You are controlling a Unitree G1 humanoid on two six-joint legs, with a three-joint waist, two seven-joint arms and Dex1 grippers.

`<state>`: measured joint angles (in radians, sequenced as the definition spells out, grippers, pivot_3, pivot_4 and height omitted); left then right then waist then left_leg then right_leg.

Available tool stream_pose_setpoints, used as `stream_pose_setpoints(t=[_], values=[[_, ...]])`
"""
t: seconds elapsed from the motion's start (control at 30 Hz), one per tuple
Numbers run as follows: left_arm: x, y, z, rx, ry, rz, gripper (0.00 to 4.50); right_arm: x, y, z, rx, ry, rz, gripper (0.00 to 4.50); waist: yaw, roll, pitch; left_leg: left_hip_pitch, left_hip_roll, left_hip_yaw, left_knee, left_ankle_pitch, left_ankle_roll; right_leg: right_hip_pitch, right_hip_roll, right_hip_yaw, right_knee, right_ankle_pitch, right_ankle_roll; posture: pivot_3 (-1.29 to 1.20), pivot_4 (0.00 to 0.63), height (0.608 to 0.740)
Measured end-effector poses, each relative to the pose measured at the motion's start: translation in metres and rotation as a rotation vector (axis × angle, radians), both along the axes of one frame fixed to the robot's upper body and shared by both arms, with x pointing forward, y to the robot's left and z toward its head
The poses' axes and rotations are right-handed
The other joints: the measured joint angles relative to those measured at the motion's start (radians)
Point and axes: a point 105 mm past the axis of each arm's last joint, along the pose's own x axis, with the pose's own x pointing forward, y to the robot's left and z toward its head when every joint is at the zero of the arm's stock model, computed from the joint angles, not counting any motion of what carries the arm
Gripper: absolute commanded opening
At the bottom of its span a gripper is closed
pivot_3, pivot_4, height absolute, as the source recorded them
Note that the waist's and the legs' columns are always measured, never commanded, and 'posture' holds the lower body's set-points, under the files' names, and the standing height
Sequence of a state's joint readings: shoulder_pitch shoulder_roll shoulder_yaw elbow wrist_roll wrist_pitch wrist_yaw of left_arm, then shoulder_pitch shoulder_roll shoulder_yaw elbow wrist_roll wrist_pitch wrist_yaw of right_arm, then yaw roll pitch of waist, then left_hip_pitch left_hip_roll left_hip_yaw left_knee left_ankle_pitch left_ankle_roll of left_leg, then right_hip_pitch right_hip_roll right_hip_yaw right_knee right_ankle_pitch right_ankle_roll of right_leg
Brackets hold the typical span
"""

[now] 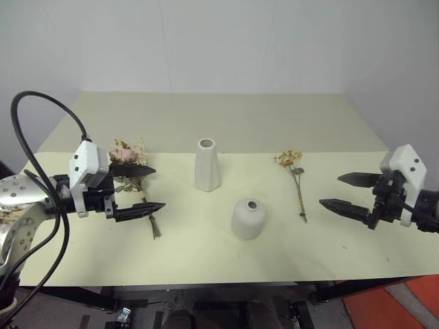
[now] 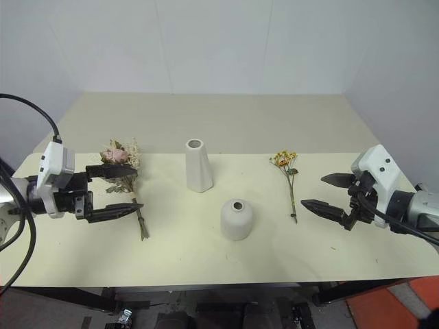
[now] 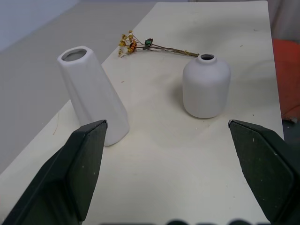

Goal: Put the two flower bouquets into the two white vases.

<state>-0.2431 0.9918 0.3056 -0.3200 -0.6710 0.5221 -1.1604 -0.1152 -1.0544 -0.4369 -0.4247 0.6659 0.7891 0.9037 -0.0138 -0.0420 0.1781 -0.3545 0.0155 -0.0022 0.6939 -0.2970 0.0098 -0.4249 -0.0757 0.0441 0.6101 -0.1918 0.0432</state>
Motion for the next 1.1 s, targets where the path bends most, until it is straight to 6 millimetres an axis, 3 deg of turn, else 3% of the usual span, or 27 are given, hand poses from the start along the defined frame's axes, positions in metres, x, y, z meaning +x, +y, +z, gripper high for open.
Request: stream_pose_setpoints(t=[0.37,0.57,0.67,0.8,0.9,1.1], values=[[-0.005,-0.003,0.005,-0.019,-0.024,-0.003,4.50,0.010,0.004,0.003,0.011,0.027,-0.002,4.49,-0.002,0.000,0.000,0.000,0.000,0.000,0.000,0.000,0.000,0.000,0.000,0.000,0.000,0.000,0.000,0.00,0.150,0.740],[-0.004,-0.014,0.023,-0.067,-0.078,-0.052,4.50,0.022,0.008,-0.005,-0.054,0.125,-0.054,4.49,0.000,0.000,0.000,0.000,0.000,0.000,0.000,0.000,0.000,-0.001,0.000,0.000,0.000,0.000,0.000,0.00,0.150,0.740],[-0.001,-0.021,0.033,-0.073,-0.102,-0.094,4.50,0.037,0.016,-0.005,-0.087,0.181,-0.113,4.49,-0.005,0.001,0.001,0.000,0.000,0.000,0.001,0.000,0.000,-0.001,0.000,0.000,0.000,0.001,-0.001,0.00,0.150,0.740],[0.004,-0.029,0.034,-0.089,-0.091,-0.151,4.50,0.073,0.027,-0.014,-0.080,0.298,-0.278,4.49,-0.017,0.000,0.001,0.000,0.000,0.000,0.001,0.000,0.000,-0.001,0.001,0.000,0.001,0.003,-0.005,0.00,0.150,0.740],[0.009,-0.031,0.034,-0.108,-0.087,-0.160,4.50,0.095,0.027,-0.028,-0.106,0.388,-0.423,4.49,-0.018,0.000,0.001,-0.007,0.000,-0.001,0.000,0.000,0.000,-0.007,0.001,0.000,0.001,0.006,-0.010,0.00,0.150,0.740],[0.011,-0.031,0.032,-0.119,-0.079,-0.158,4.50,0.120,0.027,-0.049,-0.114,0.490,-0.584,4.49,-0.019,0.001,0.001,-0.025,-0.001,-0.001,0.001,0.001,-0.001,-0.024,-0.001,-0.002,0.003,0.009,-0.009,0.00,0.150,0.740]])
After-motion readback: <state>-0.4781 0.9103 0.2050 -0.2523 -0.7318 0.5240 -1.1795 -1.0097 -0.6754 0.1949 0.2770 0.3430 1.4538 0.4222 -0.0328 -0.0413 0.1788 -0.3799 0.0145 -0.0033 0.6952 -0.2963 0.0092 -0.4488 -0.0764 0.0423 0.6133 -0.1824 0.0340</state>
